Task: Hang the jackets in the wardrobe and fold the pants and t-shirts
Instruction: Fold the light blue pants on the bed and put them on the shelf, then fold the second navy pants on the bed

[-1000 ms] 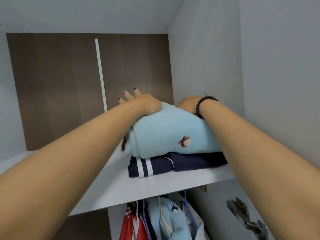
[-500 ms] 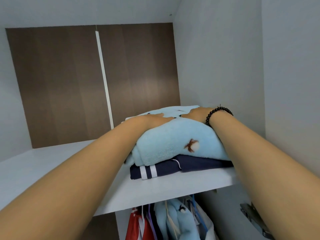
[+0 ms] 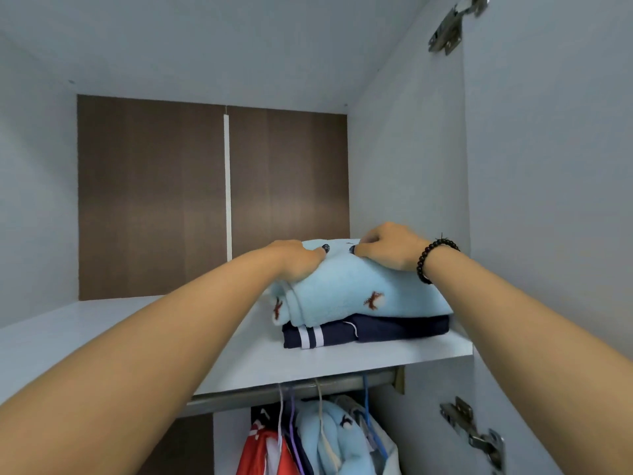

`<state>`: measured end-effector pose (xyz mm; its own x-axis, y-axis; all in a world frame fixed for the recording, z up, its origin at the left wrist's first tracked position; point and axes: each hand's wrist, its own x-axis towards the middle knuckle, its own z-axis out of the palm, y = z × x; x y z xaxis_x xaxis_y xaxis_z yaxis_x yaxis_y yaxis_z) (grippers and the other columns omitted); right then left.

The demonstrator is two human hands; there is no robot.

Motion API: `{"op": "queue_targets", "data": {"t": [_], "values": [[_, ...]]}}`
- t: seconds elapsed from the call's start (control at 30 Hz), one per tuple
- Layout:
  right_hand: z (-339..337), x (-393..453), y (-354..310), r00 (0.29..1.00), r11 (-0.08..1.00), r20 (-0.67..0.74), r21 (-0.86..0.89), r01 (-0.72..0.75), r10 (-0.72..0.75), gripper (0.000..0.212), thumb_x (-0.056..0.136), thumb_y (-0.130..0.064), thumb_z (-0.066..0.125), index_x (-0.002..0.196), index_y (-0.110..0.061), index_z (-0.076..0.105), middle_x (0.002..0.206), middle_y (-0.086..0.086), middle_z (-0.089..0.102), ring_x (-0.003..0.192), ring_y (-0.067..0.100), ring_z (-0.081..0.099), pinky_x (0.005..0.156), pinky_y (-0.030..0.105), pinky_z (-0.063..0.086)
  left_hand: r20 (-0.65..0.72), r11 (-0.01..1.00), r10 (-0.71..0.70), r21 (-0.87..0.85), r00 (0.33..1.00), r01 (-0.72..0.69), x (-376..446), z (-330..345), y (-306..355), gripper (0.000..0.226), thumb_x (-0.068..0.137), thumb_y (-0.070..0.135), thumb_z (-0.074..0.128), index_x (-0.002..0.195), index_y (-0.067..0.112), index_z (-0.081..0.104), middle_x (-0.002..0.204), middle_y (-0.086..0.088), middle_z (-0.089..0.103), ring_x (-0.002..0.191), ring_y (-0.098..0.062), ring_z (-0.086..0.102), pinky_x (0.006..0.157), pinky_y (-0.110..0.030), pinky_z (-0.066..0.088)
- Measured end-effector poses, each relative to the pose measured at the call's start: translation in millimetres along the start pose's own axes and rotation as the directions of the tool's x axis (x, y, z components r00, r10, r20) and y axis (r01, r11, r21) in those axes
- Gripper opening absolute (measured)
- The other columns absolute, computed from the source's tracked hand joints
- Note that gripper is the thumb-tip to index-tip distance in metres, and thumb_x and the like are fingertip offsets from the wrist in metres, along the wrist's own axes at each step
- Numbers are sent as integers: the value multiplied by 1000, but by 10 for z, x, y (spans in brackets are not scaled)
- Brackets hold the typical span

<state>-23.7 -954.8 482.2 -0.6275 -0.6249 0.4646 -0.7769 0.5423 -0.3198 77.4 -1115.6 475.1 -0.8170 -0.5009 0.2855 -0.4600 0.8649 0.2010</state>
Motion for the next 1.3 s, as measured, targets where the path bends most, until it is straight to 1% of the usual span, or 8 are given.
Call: {"op": "queue_targets", "data": {"t": [0.1,0.23,0.4,0.47,0.63,0.9,1.13,1.3], "values": [[-3,-270,-143,999,1000,-33,5,-6,6,27,89,-39,56,96,-16,69,97,0,64,97,23,59,78,29,46,6,1000,30,9,1000,-30,-293,-43,-57,72,95,63,20,131,9,52,131,-12,54,116,-31,52,94,-36,41],[-10,-748,-345,998,999,-61,-42,-26,24,40,88,-37,60,121,-14,62,123,5,61,114,24,55,97,34,45,-10,993,119,-11,993,-119,-767,-88,-135,67,96,58,20,110,6,58,99,-9,65,99,-25,54,82,-32,40],[58,-1456,-517,993,996,-120,-86,-28,18,37,86,-33,62,118,-16,63,128,2,55,123,22,47,100,31,42,3,970,222,-104,975,-220,-1408,-98,-158,50,101,52,25,74,15,44,74,-2,50,72,-17,44,64,-29,32],[98,-1788,-589,995,995,-77,-81,-64,58,35,86,-29,61,118,-15,62,124,1,57,116,23,52,92,30,45,26,961,258,-111,966,-254,-1658,-38,-192,48,101,49,28,82,13,52,83,-6,52,74,-19,45,65,-30,34],[216,-2573,-688,987,973,-12,-165,-162,162,40,87,-30,59,120,-7,58,115,8,60,100,27,59,81,36,52,21,922,381,67,924,-382,-2260,271,-211,51,98,54,33,123,14,52,133,-11,53,116,-29,51,94,-41,45],[336,-3835,-630,925,930,106,-104,-354,364,67,89,-37,60,145,-12,34,150,5,36,136,21,36,107,30,34,158,828,536,96,829,-553,-3157,746,34,49,99,49,34,129,14,48,136,-8,50,121,-29,50,95,-43,44],[328,-4929,-534,858,874,169,-73,-480,485,69,91,-38,59,148,-15,27,153,2,30,138,19,33,109,27,32,255,745,638,32,726,-666,-3859,1083,420,49,99,51,34,128,14,46,135,-7,48,120,-28,50,84,-37,40],[191,-5675,-318,798,820,191,-89,-566,572,71,90,-42,58,148,-17,27,154,-1,28,139,15,32,109,26,31,298,683,707,-57,641,-728,-4363,1312,899,56,99,53,32,139,14,40,146,-5,42,129,-27,45,99,-40,41]]}}
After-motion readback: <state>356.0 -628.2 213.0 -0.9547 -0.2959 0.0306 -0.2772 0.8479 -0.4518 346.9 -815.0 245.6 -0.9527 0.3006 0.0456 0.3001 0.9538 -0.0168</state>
